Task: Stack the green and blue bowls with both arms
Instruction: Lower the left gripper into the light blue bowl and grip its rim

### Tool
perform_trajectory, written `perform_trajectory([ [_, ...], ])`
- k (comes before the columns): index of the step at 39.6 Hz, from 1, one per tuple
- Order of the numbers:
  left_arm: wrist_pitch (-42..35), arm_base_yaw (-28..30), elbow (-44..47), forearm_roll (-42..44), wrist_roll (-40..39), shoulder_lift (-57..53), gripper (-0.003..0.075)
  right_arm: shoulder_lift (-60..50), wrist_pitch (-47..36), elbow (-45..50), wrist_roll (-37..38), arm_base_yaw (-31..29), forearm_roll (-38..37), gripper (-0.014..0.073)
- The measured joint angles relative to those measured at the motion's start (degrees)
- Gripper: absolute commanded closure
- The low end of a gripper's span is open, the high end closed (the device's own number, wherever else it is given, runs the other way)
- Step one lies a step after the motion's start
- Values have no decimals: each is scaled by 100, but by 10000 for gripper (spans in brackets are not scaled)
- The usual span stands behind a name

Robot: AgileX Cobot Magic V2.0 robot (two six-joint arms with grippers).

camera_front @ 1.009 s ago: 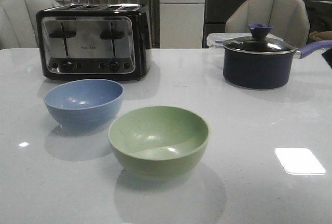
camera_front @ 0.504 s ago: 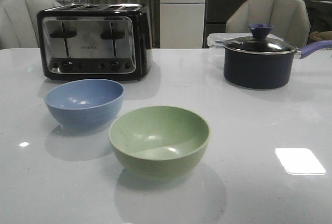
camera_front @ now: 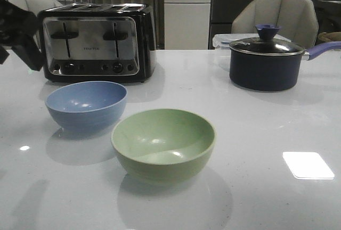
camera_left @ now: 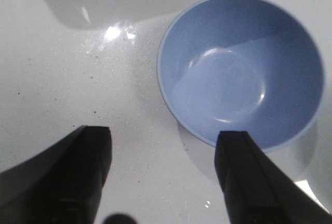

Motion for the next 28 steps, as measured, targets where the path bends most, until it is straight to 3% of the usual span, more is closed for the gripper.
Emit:
perform_trajectory([
  [16, 138, 21, -1242, -201, -51, 1814, 251, 0, 0, 0, 0, 0, -9, 212],
  [28, 170, 21, -1389, -236, -60, 2102, 545, 0, 0, 0, 0, 0, -9, 212],
])
